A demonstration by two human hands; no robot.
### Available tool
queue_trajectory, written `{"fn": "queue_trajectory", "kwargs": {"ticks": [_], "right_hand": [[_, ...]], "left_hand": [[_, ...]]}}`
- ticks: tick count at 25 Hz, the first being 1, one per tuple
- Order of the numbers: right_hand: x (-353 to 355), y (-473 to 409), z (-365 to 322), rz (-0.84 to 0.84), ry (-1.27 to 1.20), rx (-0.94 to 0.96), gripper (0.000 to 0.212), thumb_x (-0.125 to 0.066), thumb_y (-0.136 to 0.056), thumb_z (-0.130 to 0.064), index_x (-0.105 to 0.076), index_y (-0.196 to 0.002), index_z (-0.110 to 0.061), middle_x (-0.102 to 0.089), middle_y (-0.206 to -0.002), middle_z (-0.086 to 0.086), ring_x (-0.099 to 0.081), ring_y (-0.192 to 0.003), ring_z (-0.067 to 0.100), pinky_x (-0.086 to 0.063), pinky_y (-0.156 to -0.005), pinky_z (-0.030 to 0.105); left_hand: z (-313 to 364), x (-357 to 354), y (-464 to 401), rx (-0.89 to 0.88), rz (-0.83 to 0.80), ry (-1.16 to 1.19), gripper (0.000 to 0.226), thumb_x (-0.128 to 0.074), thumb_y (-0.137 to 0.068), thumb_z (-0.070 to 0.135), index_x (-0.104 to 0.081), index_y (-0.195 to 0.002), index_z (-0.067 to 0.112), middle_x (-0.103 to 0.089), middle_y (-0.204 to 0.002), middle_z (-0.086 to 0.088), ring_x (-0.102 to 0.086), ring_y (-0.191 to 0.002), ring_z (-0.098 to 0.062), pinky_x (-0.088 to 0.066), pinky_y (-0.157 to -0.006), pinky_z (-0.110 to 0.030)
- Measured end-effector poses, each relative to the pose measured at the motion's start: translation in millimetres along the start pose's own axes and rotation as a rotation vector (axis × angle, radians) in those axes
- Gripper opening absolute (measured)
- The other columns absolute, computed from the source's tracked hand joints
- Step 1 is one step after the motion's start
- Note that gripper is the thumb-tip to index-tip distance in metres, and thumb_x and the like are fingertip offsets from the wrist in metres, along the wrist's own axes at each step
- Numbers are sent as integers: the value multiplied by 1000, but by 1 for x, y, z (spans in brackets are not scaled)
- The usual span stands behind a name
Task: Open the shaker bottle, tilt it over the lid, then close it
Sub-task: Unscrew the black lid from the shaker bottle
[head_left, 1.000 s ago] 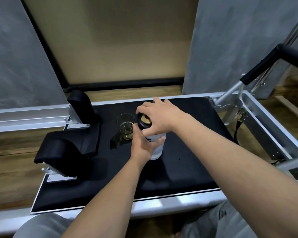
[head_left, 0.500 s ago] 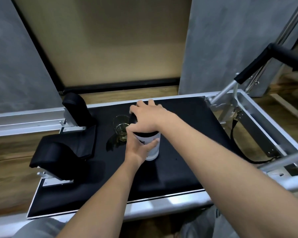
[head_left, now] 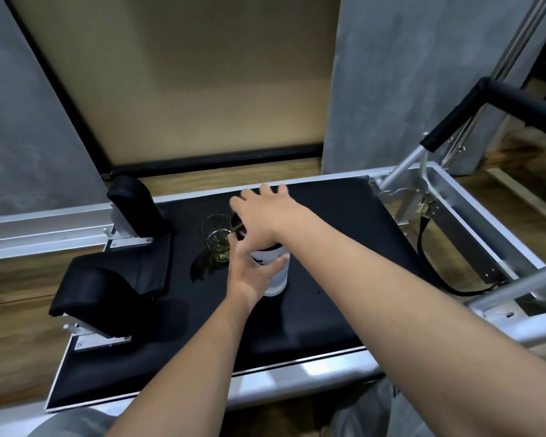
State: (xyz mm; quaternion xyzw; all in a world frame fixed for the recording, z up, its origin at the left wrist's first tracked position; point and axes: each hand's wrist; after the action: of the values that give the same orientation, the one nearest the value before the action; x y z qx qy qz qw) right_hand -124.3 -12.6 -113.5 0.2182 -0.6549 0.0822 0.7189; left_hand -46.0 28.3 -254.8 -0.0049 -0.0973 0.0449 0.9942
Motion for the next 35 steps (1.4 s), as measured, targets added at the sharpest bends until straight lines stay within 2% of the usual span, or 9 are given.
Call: {"fn": "queue_trajectory", "kwargs": {"ticks": [3, 7, 11, 14, 16, 19, 23, 30, 35], "right_hand": [[-2, 1, 9, 34, 11, 147, 71, -57, -84, -65, -46, -141, -24, -50, -134, 3, -42, -127, 31, -30, -104, 50], [3, 1, 8, 83, -181, -218, 101, -45, -74, -92, -39, -146, -21, -43, -145, 9, -41, -131, 41, -40, -100, 59], [-5, 4, 0, -34, -52, -186, 87, -66, -73, -77, -42, -135, -20, -47, -129, 5, -45, -116, 35, -50, -82, 46], [-6, 5, 19, 53, 62, 115, 79, -68, -71, -66, -43, -135, -27, -49, -127, -1, -40, -107, 27, -41, -83, 40], [-2, 5, 33, 27, 110, 199, 87, -66, -71, -70, -39, -145, -33, -47, -142, -3, -38, -115, 28, -38, -97, 44], [5, 8, 36, -29, -81, 46, 102, -58, -73, -85, -26, -157, -37, -22, -166, 1, -24, -144, 38, -26, -111, 60], [3, 3, 14, 16, -263, -289, 100, -44, -76, -91, -37, -148, -23, -35, -149, 8, -41, -130, 44, -47, -91, 57], [-11, 5, 12, 75, 33, 132, 69, -63, -80, -56, -42, -140, -28, -34, -151, 1, -41, -119, 38, -44, -76, 46], [-4, 4, 28, 123, -239, 120, 65, -68, -80, -54, -46, -136, -29, -39, -141, -5, -43, -112, 30, -50, -86, 48]], "left_hand": [[4, -1, 0, 90, -20, 118, 84, -82, -79, -15, -43, -133, 35, -50, -139, 6, -55, -123, -5, -55, -79, -9], [2, -1, 0, 84, 35, 24, 104, -95, -73, 19, -34, -156, 8, -44, -139, 5, -54, -134, -25, -44, -110, -35], [17, -3, 0, 155, 71, 145, 36, -68, -101, 30, -49, -130, 37, -37, -145, 2, -64, -112, -30, -60, -93, -48], [5, 0, -5, 183, -32, 403, 71, -85, -82, 9, -48, -137, 34, -51, -150, -7, -64, -125, -28, -58, -99, -46], [10, -2, 0, 75, 31, 205, 50, -67, -98, -4, -60, -120, 40, -55, -147, -14, -72, -115, -19, -63, -84, -33], [11, -3, -5, 113, -6, 187, 67, -83, -87, 0, -45, -117, 46, -57, -136, 5, -64, -113, 7, -53, -94, -16], [1, -5, -2, 88, 19, 80, 84, -96, -70, 13, -44, -131, 39, -57, -130, 14, -59, -116, -5, -49, -102, -33], [29, -8, -4, -4, 63, 135, 9, -59, -95, 32, -66, -100, 34, -56, -133, -1, -61, -119, -28, -60, -88, -52], [-10, 4, -5, -77, 15, -53, 75, -91, -70, 36, -48, -130, 30, -62, -129, 4, -65, -115, -5, -52, -108, -47]]}}
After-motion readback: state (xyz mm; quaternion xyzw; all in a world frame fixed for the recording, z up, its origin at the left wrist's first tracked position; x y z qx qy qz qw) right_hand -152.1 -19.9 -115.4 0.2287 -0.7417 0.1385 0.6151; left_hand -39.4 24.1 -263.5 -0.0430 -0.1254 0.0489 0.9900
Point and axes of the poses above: each hand's wrist, its own y-axis away from the middle knuckle, its own x-axis out of the back of the hand, z = x × y
